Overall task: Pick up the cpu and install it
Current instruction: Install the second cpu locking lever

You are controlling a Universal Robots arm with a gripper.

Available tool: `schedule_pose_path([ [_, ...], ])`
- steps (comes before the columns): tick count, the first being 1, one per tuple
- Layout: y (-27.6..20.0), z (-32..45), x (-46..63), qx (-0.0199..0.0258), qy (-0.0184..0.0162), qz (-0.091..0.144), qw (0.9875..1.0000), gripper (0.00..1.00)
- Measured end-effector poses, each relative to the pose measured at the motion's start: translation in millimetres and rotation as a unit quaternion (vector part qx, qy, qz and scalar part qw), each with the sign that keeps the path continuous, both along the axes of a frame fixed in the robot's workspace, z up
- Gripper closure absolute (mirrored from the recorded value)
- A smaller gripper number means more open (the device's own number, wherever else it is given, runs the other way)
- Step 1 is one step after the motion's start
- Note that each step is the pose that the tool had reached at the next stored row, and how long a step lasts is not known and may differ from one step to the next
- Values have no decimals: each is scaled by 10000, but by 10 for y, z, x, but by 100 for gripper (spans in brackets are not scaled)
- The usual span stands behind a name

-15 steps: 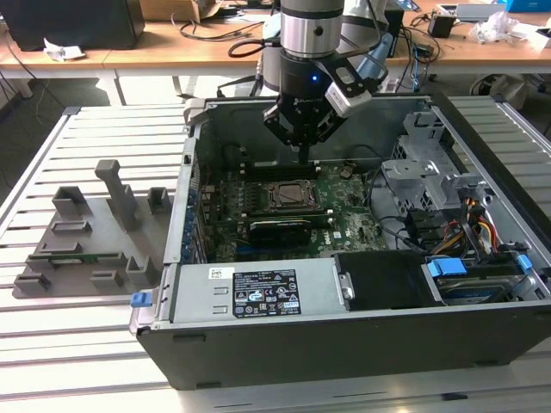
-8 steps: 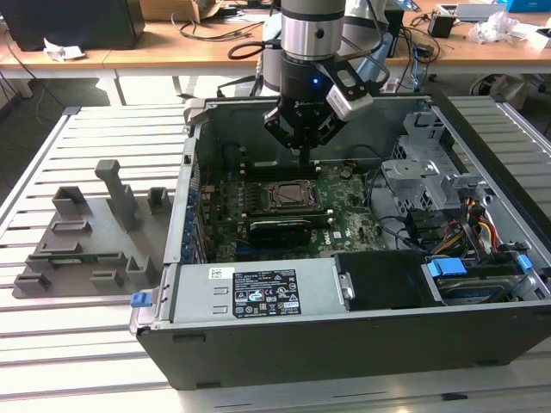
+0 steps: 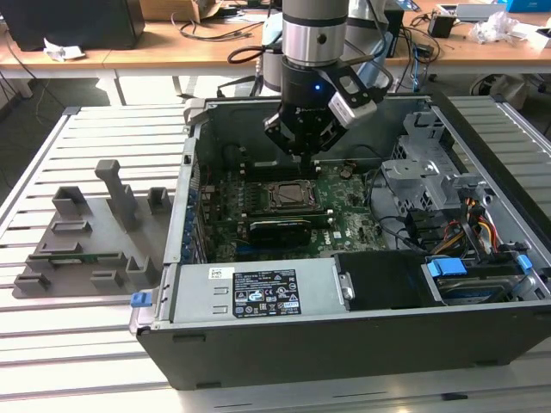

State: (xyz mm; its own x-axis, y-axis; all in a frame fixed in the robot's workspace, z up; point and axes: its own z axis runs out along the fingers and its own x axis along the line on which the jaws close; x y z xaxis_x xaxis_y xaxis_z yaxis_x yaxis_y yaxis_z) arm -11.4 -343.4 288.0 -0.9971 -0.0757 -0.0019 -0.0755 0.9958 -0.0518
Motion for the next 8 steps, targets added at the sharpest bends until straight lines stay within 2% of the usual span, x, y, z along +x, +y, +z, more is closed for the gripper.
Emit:
schedule_pose_path([
  [2,-37,0,0,95,0,0,10000,89],
  [3,-92,0,0,272,0,1,9996,89],
  [4,-135,0,0,381,0,0,9993,89],
  [5,-201,-5,0,440,0,0,9990,89],
  [7,-273,-13,0,490,0,1,9988,89],
  [8,-326,-22,1,538,0,1,9986,89],
])
